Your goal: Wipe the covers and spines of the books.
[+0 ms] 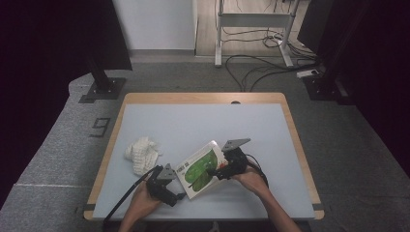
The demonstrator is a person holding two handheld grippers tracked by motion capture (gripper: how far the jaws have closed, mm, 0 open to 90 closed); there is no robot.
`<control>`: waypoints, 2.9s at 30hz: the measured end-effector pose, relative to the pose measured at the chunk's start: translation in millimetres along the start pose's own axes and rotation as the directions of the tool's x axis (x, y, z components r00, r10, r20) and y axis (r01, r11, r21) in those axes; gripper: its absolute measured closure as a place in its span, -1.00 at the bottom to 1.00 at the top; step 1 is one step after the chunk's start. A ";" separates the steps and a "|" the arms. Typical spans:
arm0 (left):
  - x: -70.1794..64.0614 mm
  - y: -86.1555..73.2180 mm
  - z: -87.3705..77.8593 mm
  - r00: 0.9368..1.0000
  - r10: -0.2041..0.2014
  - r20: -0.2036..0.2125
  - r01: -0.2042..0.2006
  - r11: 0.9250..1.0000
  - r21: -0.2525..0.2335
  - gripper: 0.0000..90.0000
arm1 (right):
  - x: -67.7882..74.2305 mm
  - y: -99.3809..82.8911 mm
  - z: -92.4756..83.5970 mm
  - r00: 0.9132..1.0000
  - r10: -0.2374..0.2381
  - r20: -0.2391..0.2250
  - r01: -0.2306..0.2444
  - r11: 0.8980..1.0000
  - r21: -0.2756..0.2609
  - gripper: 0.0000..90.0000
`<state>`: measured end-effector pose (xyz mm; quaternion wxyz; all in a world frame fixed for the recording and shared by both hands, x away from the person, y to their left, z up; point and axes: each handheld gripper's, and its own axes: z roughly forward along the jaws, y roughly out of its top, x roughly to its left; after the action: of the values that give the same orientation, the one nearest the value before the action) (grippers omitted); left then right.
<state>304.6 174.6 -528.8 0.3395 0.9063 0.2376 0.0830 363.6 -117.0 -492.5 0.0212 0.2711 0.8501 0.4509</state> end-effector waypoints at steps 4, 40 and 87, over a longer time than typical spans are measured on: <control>0.0 0.0 0.0 1.000 0.000 0.000 0.000 1.000 0.000 -1.00 | -5.7 -0.3 -0.9 1.000 -0.016 0.007 0.016 0.999 0.038 -0.67; -1.5 1.1 -1.5 1.000 -0.019 -0.010 0.019 1.000 0.006 -1.00 | -21.5 3.2 -38.0 0.992 -0.097 -0.077 0.104 0.990 0.090 0.39; -3.7 32.5 -15.2 0.994 -0.072 0.082 0.078 0.994 -0.074 -0.37 | -31.7 -26.5 -46.9 0.998 -0.061 -0.011 0.062 0.994 0.085 0.09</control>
<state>308.8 160.2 -496.0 0.3864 0.8854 0.2547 0.0433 365.8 -179.5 -491.9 0.0199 0.2435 0.8766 0.4146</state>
